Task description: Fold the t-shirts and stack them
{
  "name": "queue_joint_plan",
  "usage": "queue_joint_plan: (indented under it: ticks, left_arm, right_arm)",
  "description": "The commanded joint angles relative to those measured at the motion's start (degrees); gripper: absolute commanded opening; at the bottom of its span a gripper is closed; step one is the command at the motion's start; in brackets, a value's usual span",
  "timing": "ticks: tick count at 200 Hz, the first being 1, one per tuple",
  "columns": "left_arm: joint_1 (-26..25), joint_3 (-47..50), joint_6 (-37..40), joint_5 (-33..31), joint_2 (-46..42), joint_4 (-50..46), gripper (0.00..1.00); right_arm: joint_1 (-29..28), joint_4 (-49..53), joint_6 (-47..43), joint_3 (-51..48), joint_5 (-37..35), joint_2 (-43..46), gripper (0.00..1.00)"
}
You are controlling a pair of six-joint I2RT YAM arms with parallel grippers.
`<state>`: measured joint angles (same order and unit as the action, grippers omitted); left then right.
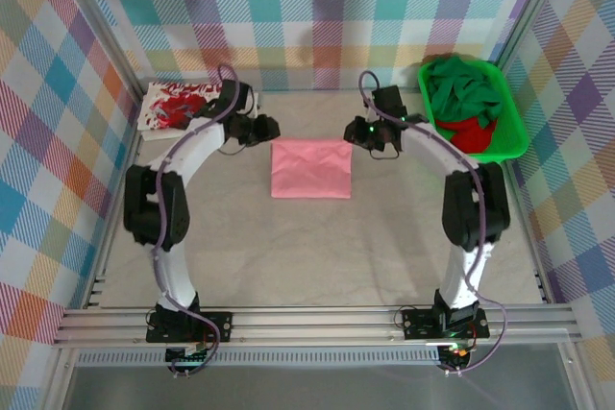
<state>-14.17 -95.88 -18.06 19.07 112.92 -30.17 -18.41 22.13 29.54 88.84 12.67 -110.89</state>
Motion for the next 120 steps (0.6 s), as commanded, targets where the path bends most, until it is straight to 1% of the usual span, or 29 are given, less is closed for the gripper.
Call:
queue_joint_plan:
  ticks: [1, 5, 14, 21, 26, 31, 49, 66, 77, 93, 120]
  left_arm:
    - [0.8, -12.5, 4.5, -7.0, 9.1, -7.3, 0.51]
    - [0.9, -15.3, 4.7, -7.8, 10.5, -9.2, 0.54]
    - [0.9, -20.4, 5.1, -8.5, 12.8, -12.4, 0.60]
    - [0.8, -21.7, 4.9, -8.6, 12.7, -13.4, 0.62]
    - [0.7, -20.9, 4.4, -8.9, 11.8, -13.1, 0.62]
    - [0.6, -18.7, 3.8, -9.2, 9.9, -12.0, 0.62]
    - [-0.1, -4.3, 1.5, -9.3, 1.6, -4.3, 0.63]
    - [-0.5, 8.6, -0.5, -6.5, -4.5, 3.1, 0.63]
    - [-0.6, 14.8, -1.6, -5.6, -6.6, 6.3, 0.63]
    - [-0.6, 19.5, -1.6, -4.3, -7.2, 8.4, 0.63]
    - [-0.6, 20.0, -0.5, -2.6, -3.7, 7.5, 0.62]
  right_arm:
    - [1.9, 3.4, -1.9, 10.6, 1.4, -7.1, 0.34]
    - [2.2, 4.6, -1.8, 12.6, 1.9, -8.3, 0.36]
    - [2.6, 6.1, -1.6, 15.0, 2.7, -9.3, 0.38]
    - [2.6, 6.1, -1.9, 14.9, 2.6, -8.5, 0.38]
    - [2.4, 5.8, -2.1, 13.8, 2.5, -7.5, 0.39]
    - [2.2, 5.1, -2.2, 12.2, 2.6, -6.1, 0.40]
    - [1.7, 3.3, -2.6, 4.6, 4.1, -0.6, 0.42]
    - [1.7, -0.4, -1.1, -4.9, 6.8, 4.2, 0.43]
    - [1.7, -1.9, 0.0, -9.4, 8.6, 5.6, 0.44]
    - [1.6, -1.8, 0.4, -12.1, 10.4, 5.1, 0.47]
    - [1.6, -2.3, 0.0, -13.1, 11.6, 2.2, 0.48]
